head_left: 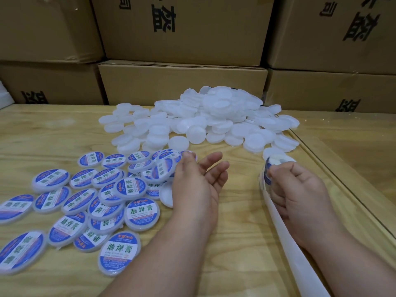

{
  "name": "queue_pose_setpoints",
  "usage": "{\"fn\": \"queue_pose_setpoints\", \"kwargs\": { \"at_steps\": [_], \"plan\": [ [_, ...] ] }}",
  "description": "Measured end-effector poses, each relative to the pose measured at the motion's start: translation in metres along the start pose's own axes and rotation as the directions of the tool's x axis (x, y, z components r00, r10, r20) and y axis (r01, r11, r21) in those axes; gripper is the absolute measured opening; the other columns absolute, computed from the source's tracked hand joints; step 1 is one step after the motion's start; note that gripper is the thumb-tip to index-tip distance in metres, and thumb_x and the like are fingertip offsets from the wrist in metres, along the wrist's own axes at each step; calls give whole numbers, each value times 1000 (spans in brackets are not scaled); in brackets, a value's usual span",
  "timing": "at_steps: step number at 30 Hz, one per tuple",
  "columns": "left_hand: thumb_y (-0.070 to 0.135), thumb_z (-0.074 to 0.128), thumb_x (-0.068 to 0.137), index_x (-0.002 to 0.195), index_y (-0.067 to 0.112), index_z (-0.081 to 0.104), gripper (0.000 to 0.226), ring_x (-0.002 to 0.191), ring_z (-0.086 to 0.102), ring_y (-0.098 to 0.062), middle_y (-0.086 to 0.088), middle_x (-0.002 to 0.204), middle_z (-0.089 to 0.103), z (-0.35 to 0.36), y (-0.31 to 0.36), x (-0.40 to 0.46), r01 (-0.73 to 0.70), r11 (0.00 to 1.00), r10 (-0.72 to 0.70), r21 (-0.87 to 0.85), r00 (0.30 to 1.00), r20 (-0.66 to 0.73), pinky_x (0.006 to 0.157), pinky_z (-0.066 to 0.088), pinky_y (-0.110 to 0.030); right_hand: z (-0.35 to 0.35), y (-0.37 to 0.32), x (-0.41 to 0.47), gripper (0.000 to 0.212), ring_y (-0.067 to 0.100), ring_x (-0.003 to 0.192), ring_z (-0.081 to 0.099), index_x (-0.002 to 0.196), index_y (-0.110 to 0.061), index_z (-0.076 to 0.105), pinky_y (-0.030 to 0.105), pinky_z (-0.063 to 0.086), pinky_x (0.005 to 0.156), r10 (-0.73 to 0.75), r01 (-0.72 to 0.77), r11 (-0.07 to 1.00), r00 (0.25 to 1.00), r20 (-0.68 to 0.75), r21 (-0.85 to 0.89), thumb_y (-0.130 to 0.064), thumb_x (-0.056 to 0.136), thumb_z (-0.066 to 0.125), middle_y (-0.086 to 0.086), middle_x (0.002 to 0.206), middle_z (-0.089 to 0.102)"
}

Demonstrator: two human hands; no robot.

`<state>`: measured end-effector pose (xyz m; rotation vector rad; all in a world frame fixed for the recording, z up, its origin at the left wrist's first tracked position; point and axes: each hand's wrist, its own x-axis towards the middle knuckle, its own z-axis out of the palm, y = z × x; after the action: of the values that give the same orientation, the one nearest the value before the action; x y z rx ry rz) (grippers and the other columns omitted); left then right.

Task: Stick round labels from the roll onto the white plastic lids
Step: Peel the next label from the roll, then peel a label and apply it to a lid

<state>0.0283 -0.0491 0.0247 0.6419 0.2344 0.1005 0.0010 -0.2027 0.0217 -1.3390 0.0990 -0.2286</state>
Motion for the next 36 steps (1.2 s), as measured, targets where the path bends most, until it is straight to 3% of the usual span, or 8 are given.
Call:
{"fn": "queue_pose_setpoints", "kwargs": {
  "at_steps": [5, 10, 14, 20, 22, 25, 30, 36],
  "plan": [
    [39, 35, 109, 113, 22, 52, 24, 56, 69, -22, -9, 78, 76, 0, 1, -1, 36, 999, -36, 8, 999, 34, 50, 54, -25, 0, 5, -2, 30, 8, 41, 29, 69, -13, 58, 18, 29, 38, -152, 142, 942, 988, -9, -305, -22, 97, 64, -6, 50, 36],
    [28, 34, 110, 105, 23, 55, 21, 57, 64, -17, -5, 70, 73, 3, -14, -15, -203, 872, 88, 446, 960, 265, 56, 47, -24, -2, 6, 1, 38, 11, 48, 28, 69, -5, 49, 17, 30, 42, -134, 136, 938, 991, 27, -318, -26, 98, 63, -3, 54, 34],
    [17, 45, 107, 98, 24, 59, 18, 65, 62, -6, 2, 66, 69, -1, -20, -31, -363, 772, 125, 522, 892, 435, 62, 46, -13, -1, 3, -1, 48, 14, 52, 24, 63, -4, 36, 18, 26, 43, -146, 149, 924, 989, 37, -352, -21, 97, 64, 2, 59, 27],
    [17, 57, 90, 99, 41, 55, 26, 69, 57, 0, 17, 90, 64, 3, -6, -19, -420, 530, 276, 737, 907, 318, 65, 51, -28, 1, -1, -4, 49, 9, 44, 23, 57, -13, 33, 16, 27, 39, -99, 100, 938, 995, 21, -331, -14, 96, 63, -6, 49, 26],
    [14, 54, 87, 106, 44, 51, 35, 78, 57, -3, 17, 99, 57, 9, 14, -3, -434, 392, 312, 811, 892, 327, 67, 53, -36, 1, -1, -4, 49, 8, 43, 23, 57, -14, 33, 16, 27, 38, -77, 79, 944, 997, 21, -319, -15, 96, 63, -7, 49, 26],
    [9, 51, 82, 125, 44, 45, 56, 115, 47, -17, 14, 114, 49, 17, 55, 34, -484, 1, 278, 875, 841, 465, 82, 50, -39, 1, -1, -5, 47, 10, 44, 22, 59, -12, 33, 17, 26, 39, -74, 82, 937, 997, 35, -340, -17, 95, 64, -4, 51, 24],
    [-4, 57, 78, 150, 51, 22, 97, 144, 23, -31, 6, 162, 18, 9, 127, 102, -395, -714, -157, 579, 895, 417, 93, 43, -41, 2, -3, -5, 49, 9, 44, 22, 59, -13, 32, 16, 25, 39, -87, 97, 923, 995, 43, -371, -18, 95, 64, -2, 52, 24],
    [14, 77, 83, 151, 52, 28, 92, 136, 45, -24, 9, 164, 19, -6, 150, 146, -388, -859, -365, 335, 921, 133, 101, 47, -38, 2, -1, -4, 53, 9, 43, 20, 56, -16, 29, 15, 23, 38, -126, 139, 904, 990, 58, -403, -18, 95, 65, -3, 51, 23]
  ]
}}
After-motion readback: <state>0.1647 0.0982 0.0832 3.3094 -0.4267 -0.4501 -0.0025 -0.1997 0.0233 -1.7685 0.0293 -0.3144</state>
